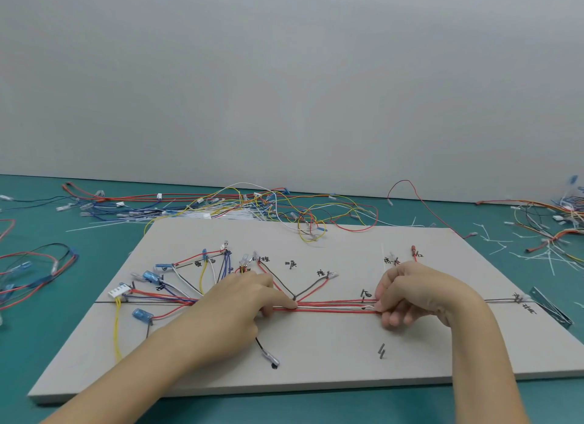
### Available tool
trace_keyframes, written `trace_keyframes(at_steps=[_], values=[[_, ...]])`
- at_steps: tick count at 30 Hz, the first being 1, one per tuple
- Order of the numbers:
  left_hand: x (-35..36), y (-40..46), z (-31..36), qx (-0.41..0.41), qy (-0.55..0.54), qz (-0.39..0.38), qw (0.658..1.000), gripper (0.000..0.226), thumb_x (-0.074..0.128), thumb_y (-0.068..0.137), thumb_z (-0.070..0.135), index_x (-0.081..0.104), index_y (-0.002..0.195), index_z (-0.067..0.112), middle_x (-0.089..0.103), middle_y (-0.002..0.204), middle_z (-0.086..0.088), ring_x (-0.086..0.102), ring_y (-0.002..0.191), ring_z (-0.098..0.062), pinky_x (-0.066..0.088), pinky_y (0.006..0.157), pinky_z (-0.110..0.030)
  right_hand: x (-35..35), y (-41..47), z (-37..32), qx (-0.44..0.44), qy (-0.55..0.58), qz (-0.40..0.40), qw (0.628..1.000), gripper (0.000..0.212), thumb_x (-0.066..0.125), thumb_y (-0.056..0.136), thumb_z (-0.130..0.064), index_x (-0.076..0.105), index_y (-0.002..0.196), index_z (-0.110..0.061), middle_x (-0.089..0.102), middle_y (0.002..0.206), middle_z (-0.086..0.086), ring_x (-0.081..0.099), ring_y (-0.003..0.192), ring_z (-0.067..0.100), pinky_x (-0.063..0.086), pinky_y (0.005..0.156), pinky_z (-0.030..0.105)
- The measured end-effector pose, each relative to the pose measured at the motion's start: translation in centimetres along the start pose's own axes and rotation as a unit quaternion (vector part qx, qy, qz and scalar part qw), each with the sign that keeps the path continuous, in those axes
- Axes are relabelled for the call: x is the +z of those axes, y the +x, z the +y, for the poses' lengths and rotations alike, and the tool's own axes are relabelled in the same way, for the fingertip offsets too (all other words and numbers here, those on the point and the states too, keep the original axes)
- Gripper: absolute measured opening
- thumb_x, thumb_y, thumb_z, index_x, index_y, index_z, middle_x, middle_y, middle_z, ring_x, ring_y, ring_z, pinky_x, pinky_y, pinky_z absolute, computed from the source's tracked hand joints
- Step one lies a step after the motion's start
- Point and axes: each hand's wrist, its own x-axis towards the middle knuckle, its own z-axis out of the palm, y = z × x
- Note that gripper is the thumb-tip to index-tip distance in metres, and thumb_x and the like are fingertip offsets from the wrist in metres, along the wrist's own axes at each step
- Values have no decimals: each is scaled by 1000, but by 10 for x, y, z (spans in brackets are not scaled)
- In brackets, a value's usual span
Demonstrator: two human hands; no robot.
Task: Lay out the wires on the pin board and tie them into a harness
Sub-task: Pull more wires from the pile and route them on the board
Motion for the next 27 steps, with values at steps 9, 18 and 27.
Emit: trace_keyframes(at_steps=[9, 18, 27], values=[[-1, -1, 0, 1, 1, -1, 1000, 83, 38, 70, -7, 52, 129, 49, 38, 80, 24, 34, 82, -2, 24, 67, -7, 6, 13, -7, 16, 41, 63, 997, 16, 57, 76, 12, 59, 77, -4, 68, 61, 20, 63, 43, 19, 44, 36, 17], [-2, 0, 2, -1, -5, 2, 1000, 81, 38, 70, -6, 54, 128, 48, 38, 78, 25, 33, 81, 0, 24, 67, -6, 7, 13, -5, 6, 84, 77, 993, 16, 53, 80, 12, 58, 81, -2, 67, 58, 14, 66, 44, 21, 43, 33, 17], [-2, 0, 2, -10, -8, -2, 1000, 81, 38, 71, -7, 55, 128, 49, 40, 79, 24, 35, 82, -1, 24, 66, -6, 5, -1, -8, -11, 43, 28, 999, 18, 50, 77, 14, 55, 77, -4, 60, 51, 17, 50, 33, 18, 36, 33, 17]])
